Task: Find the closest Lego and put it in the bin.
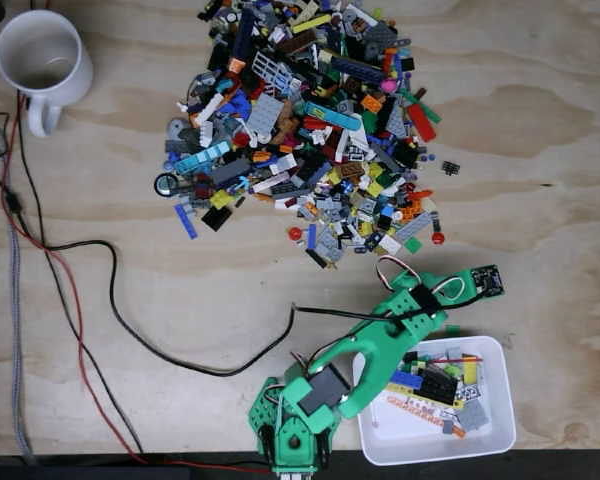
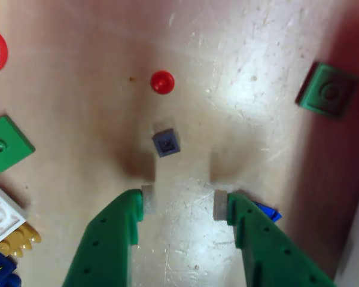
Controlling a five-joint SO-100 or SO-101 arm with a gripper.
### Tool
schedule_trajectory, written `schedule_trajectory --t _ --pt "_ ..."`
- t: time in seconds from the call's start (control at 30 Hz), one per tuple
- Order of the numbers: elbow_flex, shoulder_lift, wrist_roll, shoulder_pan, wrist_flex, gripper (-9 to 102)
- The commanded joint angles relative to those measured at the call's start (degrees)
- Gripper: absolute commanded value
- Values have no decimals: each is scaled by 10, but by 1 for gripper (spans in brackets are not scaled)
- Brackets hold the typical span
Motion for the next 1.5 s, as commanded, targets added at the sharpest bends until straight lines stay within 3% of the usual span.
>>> schedule_trajectory --t 0.0,0.77,1.47 --pt "-53 -3 -5 5 -15 15" --pt "-78 -71 9 -6 -96 11" --pt "-83 -64 5 -6 -59 10"
